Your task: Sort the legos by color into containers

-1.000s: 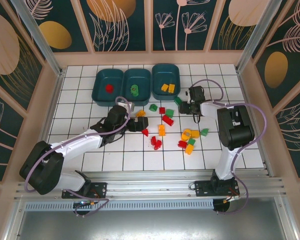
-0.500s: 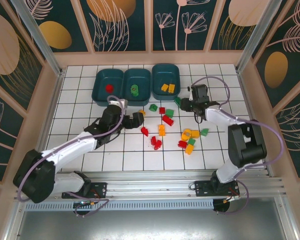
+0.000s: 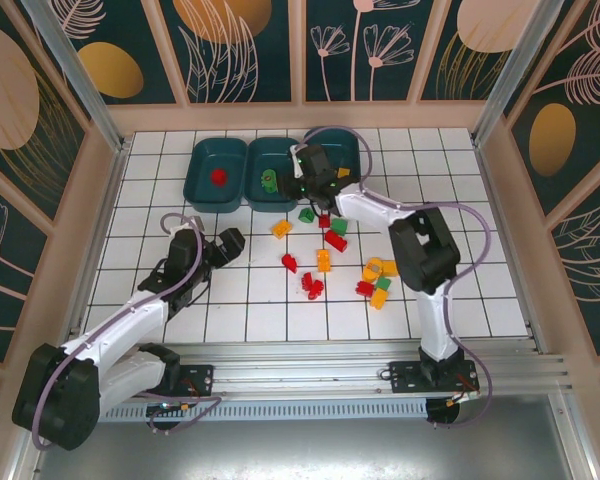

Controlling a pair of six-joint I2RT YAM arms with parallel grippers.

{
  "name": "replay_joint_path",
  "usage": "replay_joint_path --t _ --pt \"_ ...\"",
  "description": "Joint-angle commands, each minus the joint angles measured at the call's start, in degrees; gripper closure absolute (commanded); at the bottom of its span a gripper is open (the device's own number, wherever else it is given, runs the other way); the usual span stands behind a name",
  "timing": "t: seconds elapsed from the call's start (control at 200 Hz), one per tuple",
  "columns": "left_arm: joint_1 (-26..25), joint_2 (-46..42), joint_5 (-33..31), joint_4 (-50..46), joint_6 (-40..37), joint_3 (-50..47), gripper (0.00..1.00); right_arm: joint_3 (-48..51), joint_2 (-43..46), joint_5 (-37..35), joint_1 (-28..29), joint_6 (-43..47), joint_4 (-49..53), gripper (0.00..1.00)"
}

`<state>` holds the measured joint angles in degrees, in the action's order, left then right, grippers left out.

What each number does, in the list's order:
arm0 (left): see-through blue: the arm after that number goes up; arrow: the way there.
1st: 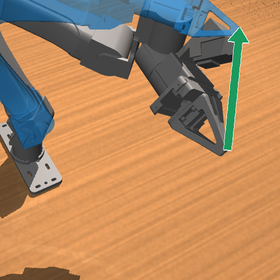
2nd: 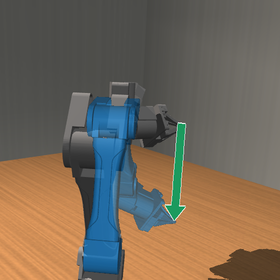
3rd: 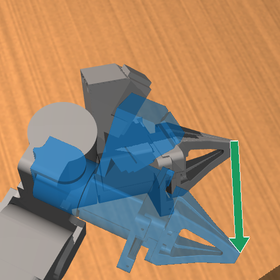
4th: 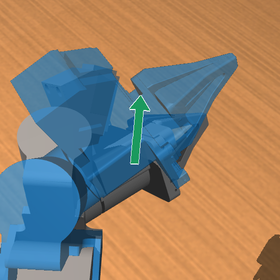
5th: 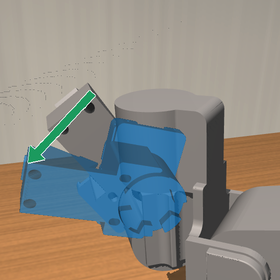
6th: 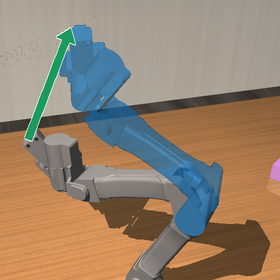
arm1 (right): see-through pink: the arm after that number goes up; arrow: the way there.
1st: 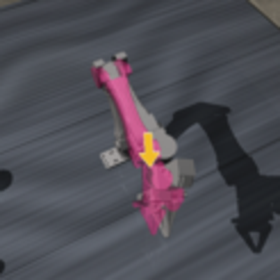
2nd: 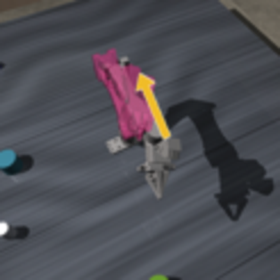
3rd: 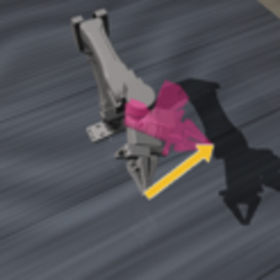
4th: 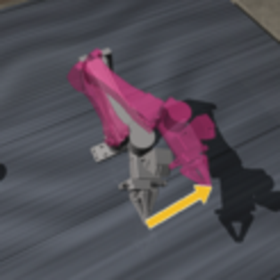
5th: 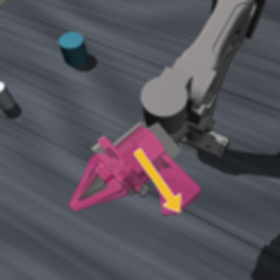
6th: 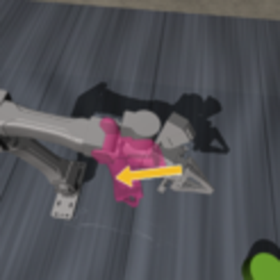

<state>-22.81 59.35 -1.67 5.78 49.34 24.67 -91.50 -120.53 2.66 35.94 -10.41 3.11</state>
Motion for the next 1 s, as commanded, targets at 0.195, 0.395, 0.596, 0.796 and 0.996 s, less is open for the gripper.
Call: replay_joint_path --t 0.195,0.395,0.596,0.796,0.996 --pt "0.07 -0.59 5.89 1.99 0.08 -0.68 0.02 -12.88 -6.31 -0.98 1.21 4.43 5.40 0.42" --pt "0.09 2.42 10.53 3.94 -1.66 1.49 0.02 -9.25 -0.40 -5.70 1.75 4.58 4.93 0.37" --pt "-0.24 6.40 16.83 7.38 -3.33 3.71 0.17 9.84 14.11 -8.32 1.67 2.97 0.81 0.39" --pt "-1.80 5.96 12.76 5.06 -4.71 4.65 0.19 32.46 27.68 -9.55 1.45 1.88 1.22 0.39" --pt "-1.76 5.40 4.94 2.99 -6.55 6.26 0.12 42.06 30.93 -6.18 0.44 1.74 1.65 0.39"
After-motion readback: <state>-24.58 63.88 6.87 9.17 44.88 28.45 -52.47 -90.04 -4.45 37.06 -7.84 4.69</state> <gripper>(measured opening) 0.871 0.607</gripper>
